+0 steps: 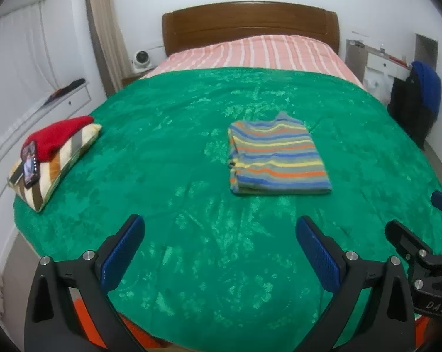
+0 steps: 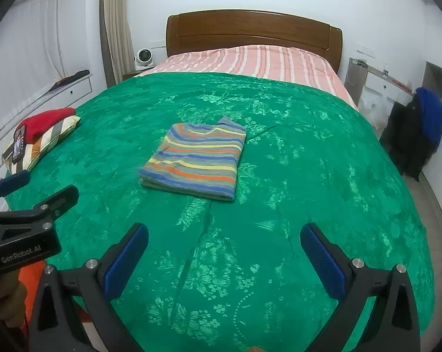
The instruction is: Fold small clothes
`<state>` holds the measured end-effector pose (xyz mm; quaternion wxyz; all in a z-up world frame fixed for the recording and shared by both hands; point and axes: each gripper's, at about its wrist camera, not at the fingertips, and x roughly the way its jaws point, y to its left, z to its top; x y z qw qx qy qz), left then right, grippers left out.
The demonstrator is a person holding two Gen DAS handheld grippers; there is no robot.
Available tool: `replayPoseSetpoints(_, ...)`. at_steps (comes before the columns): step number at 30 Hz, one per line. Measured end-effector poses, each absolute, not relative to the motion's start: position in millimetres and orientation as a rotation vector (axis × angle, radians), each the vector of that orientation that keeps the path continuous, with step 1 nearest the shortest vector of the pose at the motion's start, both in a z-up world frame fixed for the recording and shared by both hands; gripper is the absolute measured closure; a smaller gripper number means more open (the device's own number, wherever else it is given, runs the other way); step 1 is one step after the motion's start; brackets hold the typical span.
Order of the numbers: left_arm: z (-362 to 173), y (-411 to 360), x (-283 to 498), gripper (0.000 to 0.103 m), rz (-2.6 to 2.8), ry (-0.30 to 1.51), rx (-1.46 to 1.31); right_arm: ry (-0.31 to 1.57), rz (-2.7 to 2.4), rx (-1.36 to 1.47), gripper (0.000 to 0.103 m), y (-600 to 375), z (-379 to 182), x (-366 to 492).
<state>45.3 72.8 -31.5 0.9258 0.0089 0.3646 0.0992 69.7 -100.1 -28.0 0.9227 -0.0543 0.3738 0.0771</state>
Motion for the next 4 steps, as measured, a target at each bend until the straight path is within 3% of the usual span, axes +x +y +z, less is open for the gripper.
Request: replayPoseSetpoints(4,-31.3,70.5,43.6,0.000,0.193,0.741,0.038,0.774,0.162,-0.104,0.001,-99.8,-30.0,70.1)
